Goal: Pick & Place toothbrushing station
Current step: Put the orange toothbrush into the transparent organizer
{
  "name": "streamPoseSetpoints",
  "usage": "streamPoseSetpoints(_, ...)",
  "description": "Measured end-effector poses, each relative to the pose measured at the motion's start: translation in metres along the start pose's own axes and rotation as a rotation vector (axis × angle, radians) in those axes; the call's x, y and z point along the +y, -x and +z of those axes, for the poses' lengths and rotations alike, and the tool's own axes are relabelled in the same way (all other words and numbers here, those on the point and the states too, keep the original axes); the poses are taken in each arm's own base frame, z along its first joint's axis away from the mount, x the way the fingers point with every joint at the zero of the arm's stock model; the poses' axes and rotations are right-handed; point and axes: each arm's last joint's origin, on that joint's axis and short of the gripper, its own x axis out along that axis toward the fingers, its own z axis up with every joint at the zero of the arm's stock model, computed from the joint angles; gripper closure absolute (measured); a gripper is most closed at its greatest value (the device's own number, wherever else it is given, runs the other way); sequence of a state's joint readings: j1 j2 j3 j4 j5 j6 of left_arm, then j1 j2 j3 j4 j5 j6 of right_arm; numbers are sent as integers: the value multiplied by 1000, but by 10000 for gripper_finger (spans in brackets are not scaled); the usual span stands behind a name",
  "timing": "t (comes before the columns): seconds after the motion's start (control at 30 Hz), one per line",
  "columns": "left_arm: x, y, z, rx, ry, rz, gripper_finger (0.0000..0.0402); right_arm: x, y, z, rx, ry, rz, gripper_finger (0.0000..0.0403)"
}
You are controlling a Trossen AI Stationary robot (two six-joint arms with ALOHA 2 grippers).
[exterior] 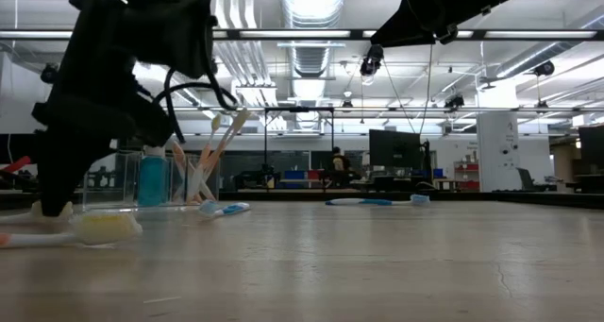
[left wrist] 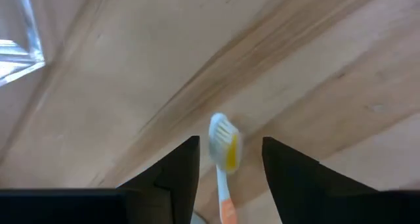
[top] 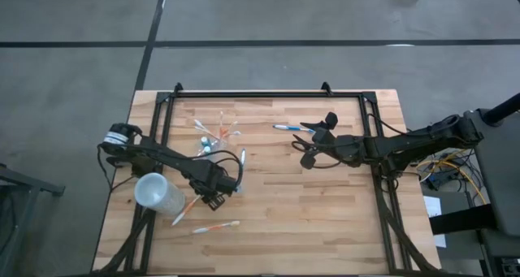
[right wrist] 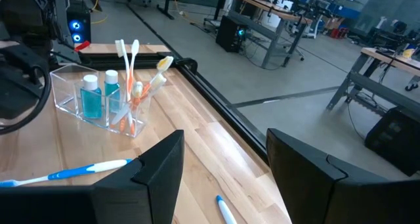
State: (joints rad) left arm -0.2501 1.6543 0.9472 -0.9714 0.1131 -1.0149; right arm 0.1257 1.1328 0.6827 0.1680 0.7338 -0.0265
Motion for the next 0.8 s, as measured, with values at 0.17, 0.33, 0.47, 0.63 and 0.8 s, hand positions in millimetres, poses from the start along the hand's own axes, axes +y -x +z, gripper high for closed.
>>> streamPoseSetpoints(0.17, 4, -10, -1, -4, -1, -9, 231, 0, 0, 0, 0, 0, 0, 193)
streamPoseSetpoints(0.33, 4, -11, -1, -5, -2, -17, 235, 0, 0, 0, 0, 0, 0, 193)
streamPoseSetpoints(0.47, 3, -11, -1, -10, -15, -27, 254, 0, 0, 0, 0, 0, 0, 193)
streamPoseSetpoints(0.63, 2, -11, 0, -15, -18, -38, 295, 0, 0, 0, 0, 0, 0, 193)
streamPoseSetpoints(0.8, 2, -11, 0, -16, -18, -42, 337, 0, 0, 0, 0, 0, 0, 193)
